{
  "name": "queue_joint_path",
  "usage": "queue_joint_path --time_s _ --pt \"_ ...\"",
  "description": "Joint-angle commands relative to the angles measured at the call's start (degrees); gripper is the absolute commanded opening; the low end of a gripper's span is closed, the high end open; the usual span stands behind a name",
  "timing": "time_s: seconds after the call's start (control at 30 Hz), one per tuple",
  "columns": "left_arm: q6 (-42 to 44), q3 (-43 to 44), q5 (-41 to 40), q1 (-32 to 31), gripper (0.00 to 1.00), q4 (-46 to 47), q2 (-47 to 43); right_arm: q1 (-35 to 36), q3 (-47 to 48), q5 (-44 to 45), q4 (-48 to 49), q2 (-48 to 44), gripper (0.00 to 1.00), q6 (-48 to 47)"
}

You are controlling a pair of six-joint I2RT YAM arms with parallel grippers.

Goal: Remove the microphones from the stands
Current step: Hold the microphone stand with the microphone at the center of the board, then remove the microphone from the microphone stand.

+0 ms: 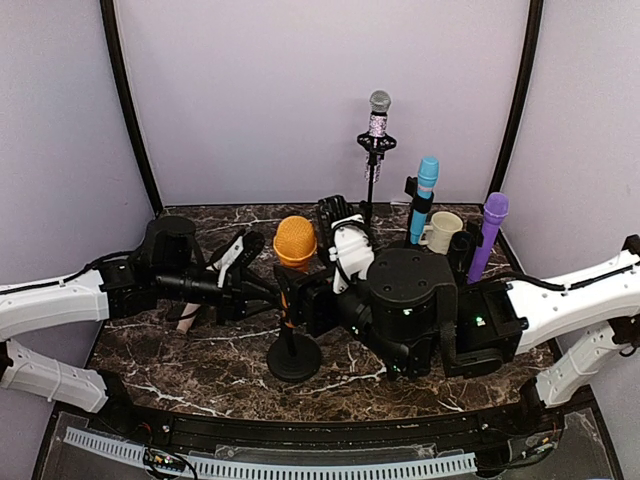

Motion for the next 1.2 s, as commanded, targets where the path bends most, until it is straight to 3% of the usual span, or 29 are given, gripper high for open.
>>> queue_joint_path --time_s 0.0,0.1,0.23,0.43,0.63,0.83,1.17 --pt "-2.1 -1.3 -0.2 -0.4 0.29 -1.1 -4.4 -2.2 -1.1 -3.8 4.8 -1.2 0.65 -1.8" --pt "-2.3 -1.7 -1.1 -0.4 0.35 -3.1 -6.0 -4.3 -5.3 -11.6 8.4 -3.6 0.61 -3.4" --pt "-2.1 -2.2 -1.4 -0.4 0.51 -3.0 -8.2 -5.6 -11.0 -20.9 13.0 -6.4 0.58 -8.1" --pt "0.2 -0.9 1.9 -0.4 0.63 -5.1 -6.2 -7.2 -13.0 -24.6 11.6 -8.4 0.58 -10.1" --pt "4.5 0.3 2.9 -0.6 0.70 -7.4 -0.3 -7.7 -12.6 -25.6 11.3 -8.0 0.68 -6.7" --pt "7.4 2.3 2.8 -0.9 0.71 -7.5 3.9 -7.8 -13.5 -25.6 12.8 -7.1 0.70 -4.0" --pt "6.7 2.4 4.1 -0.9 0.49 -4.0 5.5 -7.8 -14.1 -25.7 12.7 -6.8 0.67 -1.1"
